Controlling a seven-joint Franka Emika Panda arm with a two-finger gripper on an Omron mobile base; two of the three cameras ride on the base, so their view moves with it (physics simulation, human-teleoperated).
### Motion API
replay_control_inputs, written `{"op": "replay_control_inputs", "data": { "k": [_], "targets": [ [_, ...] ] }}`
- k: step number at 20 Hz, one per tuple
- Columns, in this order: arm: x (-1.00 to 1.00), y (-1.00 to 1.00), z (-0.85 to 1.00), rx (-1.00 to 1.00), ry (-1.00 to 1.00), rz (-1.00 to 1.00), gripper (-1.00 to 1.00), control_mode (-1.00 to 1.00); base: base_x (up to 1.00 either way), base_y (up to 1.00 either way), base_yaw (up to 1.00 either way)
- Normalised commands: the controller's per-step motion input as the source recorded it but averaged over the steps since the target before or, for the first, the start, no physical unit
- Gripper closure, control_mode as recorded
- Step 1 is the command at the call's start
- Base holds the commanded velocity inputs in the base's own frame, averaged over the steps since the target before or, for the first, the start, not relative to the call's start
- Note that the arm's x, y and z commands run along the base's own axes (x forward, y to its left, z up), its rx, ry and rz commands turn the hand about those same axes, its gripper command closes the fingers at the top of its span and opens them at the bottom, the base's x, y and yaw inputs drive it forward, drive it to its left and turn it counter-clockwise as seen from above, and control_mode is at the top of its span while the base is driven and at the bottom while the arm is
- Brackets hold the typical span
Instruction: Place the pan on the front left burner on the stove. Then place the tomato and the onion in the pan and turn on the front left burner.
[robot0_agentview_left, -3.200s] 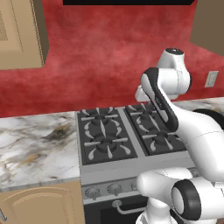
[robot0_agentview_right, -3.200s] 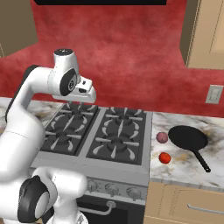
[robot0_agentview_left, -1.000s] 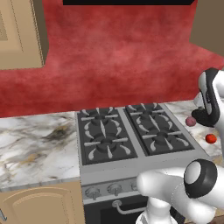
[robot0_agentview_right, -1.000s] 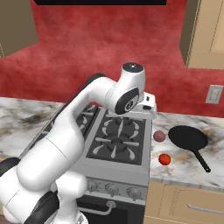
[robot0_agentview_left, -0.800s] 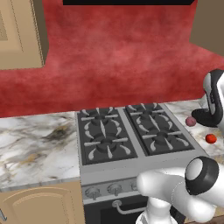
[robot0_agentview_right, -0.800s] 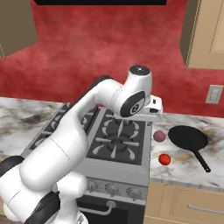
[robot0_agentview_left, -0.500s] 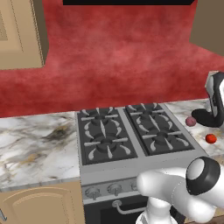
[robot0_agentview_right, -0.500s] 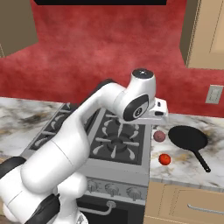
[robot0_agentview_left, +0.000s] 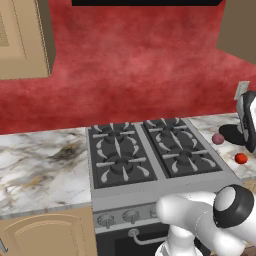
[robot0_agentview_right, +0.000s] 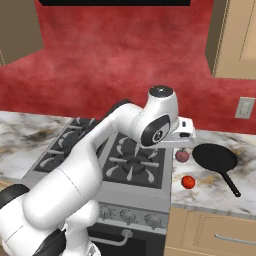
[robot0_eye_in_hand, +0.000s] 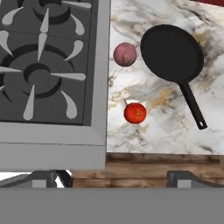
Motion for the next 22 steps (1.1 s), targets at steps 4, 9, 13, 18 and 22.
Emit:
{"op": "replay_control_inputs", "data": {
  "k": [4, 9, 13, 18, 22],
  "targets": [
    [0.00, -0.38, -0.16, 0.00, 0.00, 0.02, -1.00, -1.00, 0.00, 0.00, 0.00],
    [0.00, -0.37, -0.12, 0.00, 0.00, 0.02, -1.00, -1.00, 0.00, 0.00, 0.00],
    [0.00, -0.36, -0.12, 0.00, 0.00, 0.01, -1.00, -1.00, 0.00, 0.00, 0.00],
    [0.00, -0.31, -0.16, 0.00, 0.00, 0.00, -1.00, -1.00, 0.00, 0.00, 0.00],
    [0.00, -0.30, -0.19, 0.00, 0.00, 0.00, -1.00, -1.00, 0.00, 0.00, 0.00]
  ]
}}
